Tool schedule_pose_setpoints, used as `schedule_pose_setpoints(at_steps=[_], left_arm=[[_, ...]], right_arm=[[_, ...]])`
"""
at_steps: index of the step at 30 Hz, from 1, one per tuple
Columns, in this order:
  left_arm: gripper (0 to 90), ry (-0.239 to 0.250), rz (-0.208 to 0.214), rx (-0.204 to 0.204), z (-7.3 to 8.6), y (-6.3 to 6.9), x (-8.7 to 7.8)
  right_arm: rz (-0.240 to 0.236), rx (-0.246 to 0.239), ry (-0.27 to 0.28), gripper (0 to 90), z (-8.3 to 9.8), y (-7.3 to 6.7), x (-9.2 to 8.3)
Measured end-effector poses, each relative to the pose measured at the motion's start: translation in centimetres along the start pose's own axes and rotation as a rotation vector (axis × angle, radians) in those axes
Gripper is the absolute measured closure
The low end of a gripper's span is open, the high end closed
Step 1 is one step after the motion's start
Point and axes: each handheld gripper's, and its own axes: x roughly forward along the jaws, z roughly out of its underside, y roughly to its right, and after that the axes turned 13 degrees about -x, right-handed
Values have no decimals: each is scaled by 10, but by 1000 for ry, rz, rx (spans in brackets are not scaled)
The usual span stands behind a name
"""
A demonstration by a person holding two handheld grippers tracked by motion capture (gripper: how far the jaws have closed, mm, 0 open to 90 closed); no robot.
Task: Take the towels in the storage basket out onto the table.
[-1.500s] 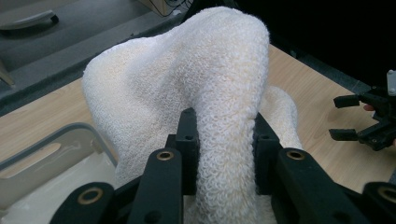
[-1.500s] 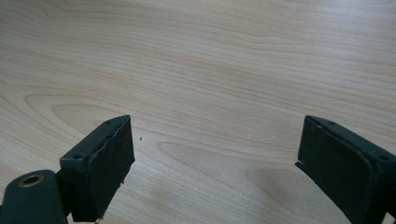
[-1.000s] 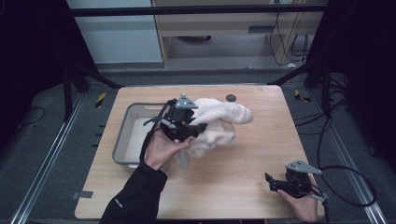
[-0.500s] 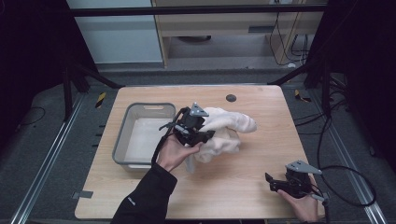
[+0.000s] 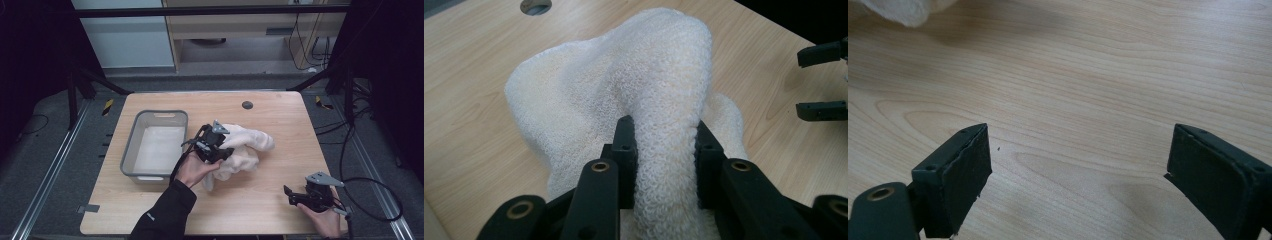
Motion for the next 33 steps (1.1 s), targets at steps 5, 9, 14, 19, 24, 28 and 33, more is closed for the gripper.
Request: schedule_pose_setpoints(at_steps=[5, 9, 14, 19, 24, 28, 33], left_arm=[[704, -14, -6, 5, 7, 1, 13], [702, -32, -9, 10, 13, 0, 22], [693, -34, 0, 9, 17, -2, 26], [666, -41, -14, 2, 22, -5, 29], [594, -58, -22, -18, 28, -12, 33], [520, -63, -37, -28, 32, -18, 35], [417, -59, -39, -28, 35, -23, 35]], right_arm=[[-2, -6, -2, 103, 0, 0, 0], [-5, -6, -5, 98, 0, 0, 1], [-11, 1, -9, 97, 0, -1, 1], [-5, -9, -9, 95, 0, -1, 2], [-6, -12, -14, 92, 0, -1, 2], [-12, -13, -16, 88, 0, -1, 2], [-11, -13, -20, 83, 0, -1, 3]])
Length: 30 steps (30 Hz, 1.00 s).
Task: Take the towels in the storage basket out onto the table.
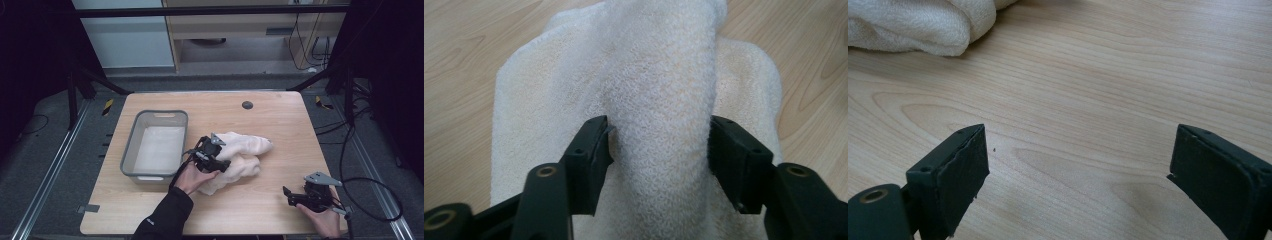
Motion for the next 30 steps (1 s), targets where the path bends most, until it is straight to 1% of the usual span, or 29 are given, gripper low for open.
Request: schedule_pose_setpoints(at_steps=[3, 5, 9, 13, 15, 16, 17, 23, 25, 27, 30], left_arm=[[385, 13, 8, 1, 0, -2, -3], [366, 28, 13, 10, 1, -2, -7], [318, 61, 27, 10, 1, -1, -18], [295, 92, 35, 18, 1, -2, -31], [285, 99, 41, 19, 2, -3, -38], [281, 99, 41, 19, 2, -3, -38], [278, 104, 49, 17, 3, -4, -44], [266, 135, 47, 25, 11, -8, -59], [262, 147, 45, 28, 15, -9, -64], [256, 153, 47, 27, 18, -12, -69], [252, 177, 50, 15, 25, -17, -76]], right_arm=[[4, -7, 0, 81, 0, 0, 1], [5, -6, -1, 80, 0, 0, 1], [6, -5, -1, 80, 0, 1, 0], [7, -1, -1, 80, 0, 0, 0], [8, -1, -1, 81, 0, 1, 0], [9, -3, -1, 81, 0, 1, 0], [9, -3, -1, 81, 0, 1, 0], [5, 4, 2, 82, 0, 0, 0], [8, -1, 3, 82, 0, 1, 0], [9, 1, 3, 82, 0, 1, 0], [9, 2, 2, 81, 0, 1, 0]])
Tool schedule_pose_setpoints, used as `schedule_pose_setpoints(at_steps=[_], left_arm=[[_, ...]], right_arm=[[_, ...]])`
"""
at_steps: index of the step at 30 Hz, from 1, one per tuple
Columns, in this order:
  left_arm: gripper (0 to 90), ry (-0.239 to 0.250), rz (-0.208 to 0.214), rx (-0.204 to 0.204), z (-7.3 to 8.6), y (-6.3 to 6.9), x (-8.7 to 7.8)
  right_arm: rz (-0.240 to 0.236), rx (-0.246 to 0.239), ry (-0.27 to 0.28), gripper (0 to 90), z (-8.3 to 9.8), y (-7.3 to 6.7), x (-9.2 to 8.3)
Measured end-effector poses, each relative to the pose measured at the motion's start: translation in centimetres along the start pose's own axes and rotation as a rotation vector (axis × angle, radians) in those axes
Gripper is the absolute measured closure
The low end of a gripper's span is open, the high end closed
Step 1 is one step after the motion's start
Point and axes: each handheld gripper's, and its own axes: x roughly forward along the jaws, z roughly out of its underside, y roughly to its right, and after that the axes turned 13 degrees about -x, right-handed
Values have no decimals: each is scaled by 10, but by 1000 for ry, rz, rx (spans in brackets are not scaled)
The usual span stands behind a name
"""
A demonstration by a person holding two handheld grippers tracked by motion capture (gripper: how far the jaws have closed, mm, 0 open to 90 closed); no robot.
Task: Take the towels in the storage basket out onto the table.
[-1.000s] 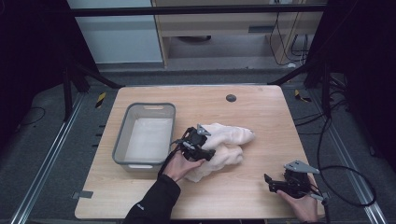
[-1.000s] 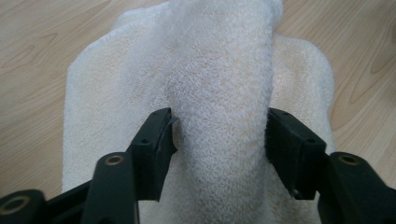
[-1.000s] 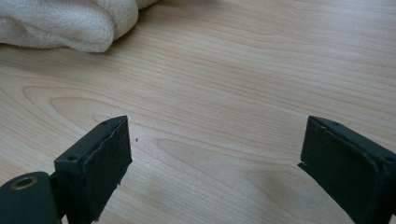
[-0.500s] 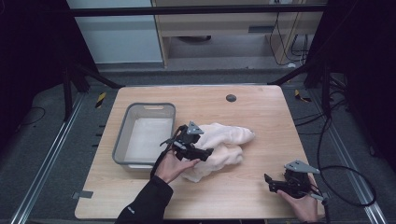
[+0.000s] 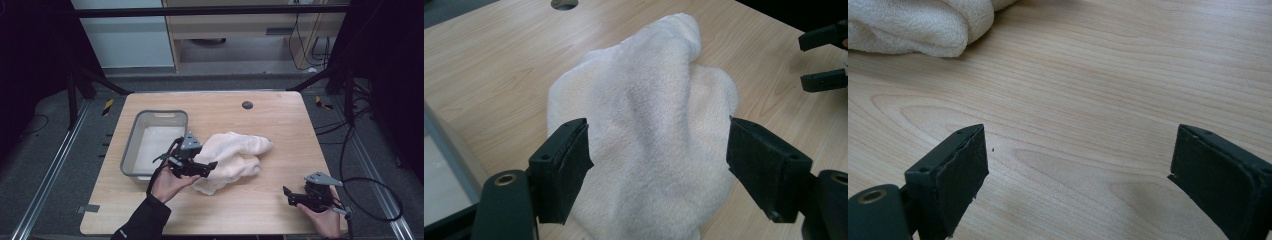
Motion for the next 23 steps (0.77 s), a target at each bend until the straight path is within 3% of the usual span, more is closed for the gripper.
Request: schedule_pose_setpoints(at_steps=[9, 17, 23], left_arm=[[252, 47, -16, -14, 20, -12, -23], [254, 108, -35, -50, 39, -23, -44], [256, 127, -66, -77, 51, -34, -58]], right_arm=[[3, 0, -7, 75, 0, 0, 0], [5, 5, -9, 75, 0, -1, 0], [2, 11, -12, 74, 0, -1, 0]])
